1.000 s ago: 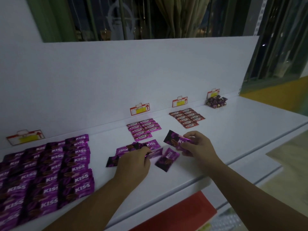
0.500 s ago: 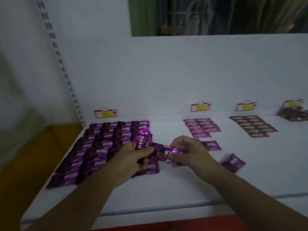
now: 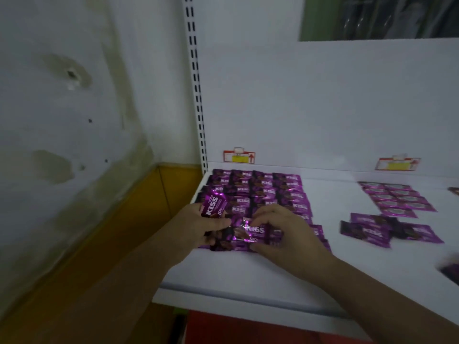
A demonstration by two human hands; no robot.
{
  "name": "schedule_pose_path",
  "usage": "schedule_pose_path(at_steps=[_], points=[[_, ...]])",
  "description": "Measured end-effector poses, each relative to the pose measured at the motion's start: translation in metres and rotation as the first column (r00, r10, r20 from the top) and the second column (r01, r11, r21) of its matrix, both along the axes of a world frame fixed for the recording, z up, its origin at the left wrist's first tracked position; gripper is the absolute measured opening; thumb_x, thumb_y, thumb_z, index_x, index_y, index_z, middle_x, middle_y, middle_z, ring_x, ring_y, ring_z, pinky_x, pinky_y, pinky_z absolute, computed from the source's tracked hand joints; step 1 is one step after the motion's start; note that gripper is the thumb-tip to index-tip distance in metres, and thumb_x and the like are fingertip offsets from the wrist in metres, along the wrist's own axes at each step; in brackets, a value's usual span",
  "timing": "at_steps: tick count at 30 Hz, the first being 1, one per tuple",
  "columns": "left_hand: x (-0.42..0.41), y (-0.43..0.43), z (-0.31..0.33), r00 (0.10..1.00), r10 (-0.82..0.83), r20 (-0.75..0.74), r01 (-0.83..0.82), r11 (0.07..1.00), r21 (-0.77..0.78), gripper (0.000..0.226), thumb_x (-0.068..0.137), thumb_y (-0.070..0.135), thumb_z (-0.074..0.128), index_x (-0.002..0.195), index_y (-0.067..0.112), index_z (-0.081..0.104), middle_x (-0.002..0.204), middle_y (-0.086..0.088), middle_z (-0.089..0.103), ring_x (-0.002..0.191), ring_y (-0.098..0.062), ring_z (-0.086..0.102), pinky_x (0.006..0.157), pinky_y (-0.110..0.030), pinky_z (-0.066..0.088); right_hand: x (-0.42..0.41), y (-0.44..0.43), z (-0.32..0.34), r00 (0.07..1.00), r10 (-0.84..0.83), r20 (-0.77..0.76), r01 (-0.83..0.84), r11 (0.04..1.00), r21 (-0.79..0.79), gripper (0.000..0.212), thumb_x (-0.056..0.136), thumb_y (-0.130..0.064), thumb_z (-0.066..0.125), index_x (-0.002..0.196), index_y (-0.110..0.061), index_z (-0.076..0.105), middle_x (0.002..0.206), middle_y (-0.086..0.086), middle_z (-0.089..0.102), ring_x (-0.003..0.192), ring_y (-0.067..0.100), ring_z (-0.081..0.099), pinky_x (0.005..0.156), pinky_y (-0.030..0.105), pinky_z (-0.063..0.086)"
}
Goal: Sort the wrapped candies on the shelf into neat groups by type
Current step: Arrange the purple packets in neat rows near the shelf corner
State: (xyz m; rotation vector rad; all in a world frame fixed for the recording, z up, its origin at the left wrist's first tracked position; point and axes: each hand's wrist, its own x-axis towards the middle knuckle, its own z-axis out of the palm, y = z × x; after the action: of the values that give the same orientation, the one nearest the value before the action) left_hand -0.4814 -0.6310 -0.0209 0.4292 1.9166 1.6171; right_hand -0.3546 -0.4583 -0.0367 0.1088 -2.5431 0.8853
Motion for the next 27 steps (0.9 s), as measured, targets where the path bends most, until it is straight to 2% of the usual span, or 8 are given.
schedule_pose_path(at_steps=[3,7,9,12,14,17,20,27], points=[[-0.014,-0.015,-0.001,1.0,0.013,-0.016,-0.013,0.999,-0.033,0.026,0.071,0.011,0.076,0.092,0.014,0.062,0.089,-0.01,0.071,0.085,-0.027,0.069,0.069,-0.034,0.058,-0.01,-0.014,-0.001,1.0,0.024,-0.017,-0.023,0.999,0.032,0.033,0.069,-0.03,0.08,0.099,-0.023,0.069,0.103,-0.02,0.056,0.097,-0.003,0.055,0.089,0.007,0.041],[-0.028,-0.031,-0.001,0.998,-0.054,-0.034,0.052,0.998,-0.041,0.023,0.075,0.014,0.073,0.095,0.012,0.063,0.09,-0.01,0.072,0.085,-0.027,0.069,0.072,-0.034,0.058,-0.022,-0.03,-0.003,1.0,-0.003,-0.019,0.004,0.997,0.072,0.031,0.071,-0.033,0.078,0.1,-0.025,0.069,0.102,-0.031,0.05,0.1,-0.004,0.052,0.091,0.012,0.038],[-0.034,-0.038,0.003,0.996,-0.066,-0.067,0.065,0.998,-0.021,0.013,0.08,0.018,0.069,0.089,0.01,0.064,0.077,-0.007,0.072,0.07,-0.02,0.069,0.062,-0.027,0.057,-0.026,-0.035,-0.005,0.998,-0.043,-0.038,0.047,0.994,0.103,0.029,0.072,-0.031,0.079,0.098,-0.023,0.07,0.101,-0.027,0.053,0.101,0.001,0.052,0.091,0.015,0.035],[-0.045,-0.044,0.006,0.994,0.07,-0.078,-0.07,0.998,-0.004,0.011,0.085,0.02,0.064,0.084,0.009,0.063,0.063,-0.005,0.067,0.052,-0.014,0.062,0.047,-0.023,0.048,-0.028,-0.042,-0.008,0.994,-0.103,-0.041,0.107,0.987,0.122,0.026,0.071,-0.03,0.079,0.095,-0.023,0.071,0.1,-0.024,0.055,0.098,0.003,0.051,0.09,0.014,0.031],[-0.051,-0.049,0.007,0.992,0.115,-0.052,-0.115,0.993,0.011,0.011,0.089,0.02,0.058,0.085,0.009,0.059,0.063,-0.006,0.063,0.048,-0.016,0.06,0.043,-0.025,0.046,-0.027,-0.048,-0.01,0.993,-0.107,-0.048,0.113,0.983,0.145,0.025,0.07,-0.03,0.08,0.093,-0.024,0.072,0.099,-0.022,0.058,0.095,0.001,0.051,0.09,0.014,0.032],[-0.057,-0.056,0.008,0.996,0.092,0.017,-0.093,0.995,0.045,0.013,0.092,0.017,0.048,0.085,0.008,0.053,0.065,-0.01,0.06,0.046,-0.019,0.058,0.041,-0.026,0.045,-0.024,-0.062,-0.014,0.997,-0.064,-0.05,0.073,0.976,0.206,0.023,0.069,-0.031,0.081,0.089,-0.024,0.074,0.099,-0.011,0.067,0.092,0.01,0.059,0.085,0.029,0.044],[-0.059,-0.061,0.008,0.994,0.042,0.1,-0.047,0.998,0.046,0.022,0.09,0.019,0.046,0.08,0.002,0.056,0.062,-0.009,0.061,0.045,-0.017,0.057,0.042,-0.026,0.047,-0.025,-0.075,-0.018,1.0,-0.014,-0.013,0.017,0.964,0.267,0.02,0.072,-0.039,0.076,0.088,-0.026,0.073,0.102,-0.008,0.068,0.095,0.012,0.061,0.082,0.036,0.045],[-0.063,-0.067,0.006,0.988,-0.041,0.146,0.037,0.999,0.031,0.016,0.092,0.018,0.048,0.099,0.006,0.057,0.063,-0.009,0.068,0.052,-0.018,0.064,0.049,-0.03,0.053,-0.029,-0.083,-0.022,0.998,0.011,0.057,-0.025,0.966,0.257,0.021,0.074,-0.045,0.07,0.088,-0.03,0.073,0.101,-0.012,0.068,0.098,0.007,0.058,0.088,0.019,0.029]])
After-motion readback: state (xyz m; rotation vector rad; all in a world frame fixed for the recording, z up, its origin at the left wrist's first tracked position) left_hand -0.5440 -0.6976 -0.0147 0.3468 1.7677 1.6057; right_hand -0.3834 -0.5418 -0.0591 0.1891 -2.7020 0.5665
